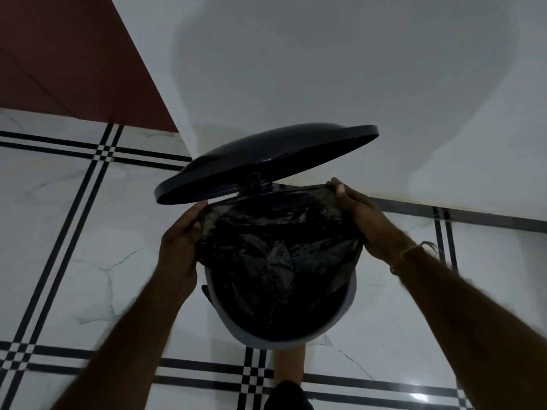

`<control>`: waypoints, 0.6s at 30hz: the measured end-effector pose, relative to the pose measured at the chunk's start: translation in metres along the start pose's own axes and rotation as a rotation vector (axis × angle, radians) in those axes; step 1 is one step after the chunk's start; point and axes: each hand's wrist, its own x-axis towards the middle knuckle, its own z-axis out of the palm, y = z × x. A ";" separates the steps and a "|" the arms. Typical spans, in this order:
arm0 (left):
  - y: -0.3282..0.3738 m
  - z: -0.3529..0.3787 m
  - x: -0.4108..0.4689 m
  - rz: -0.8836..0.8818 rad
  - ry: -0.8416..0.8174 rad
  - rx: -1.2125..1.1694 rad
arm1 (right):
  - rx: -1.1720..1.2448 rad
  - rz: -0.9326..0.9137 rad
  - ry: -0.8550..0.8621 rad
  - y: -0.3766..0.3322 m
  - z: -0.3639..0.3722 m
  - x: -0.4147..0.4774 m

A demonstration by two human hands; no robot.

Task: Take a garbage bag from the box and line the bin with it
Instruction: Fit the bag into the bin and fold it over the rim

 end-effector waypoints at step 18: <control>-0.014 -0.012 0.009 -0.098 -0.002 0.010 | 0.026 -0.033 0.107 0.028 -0.026 0.012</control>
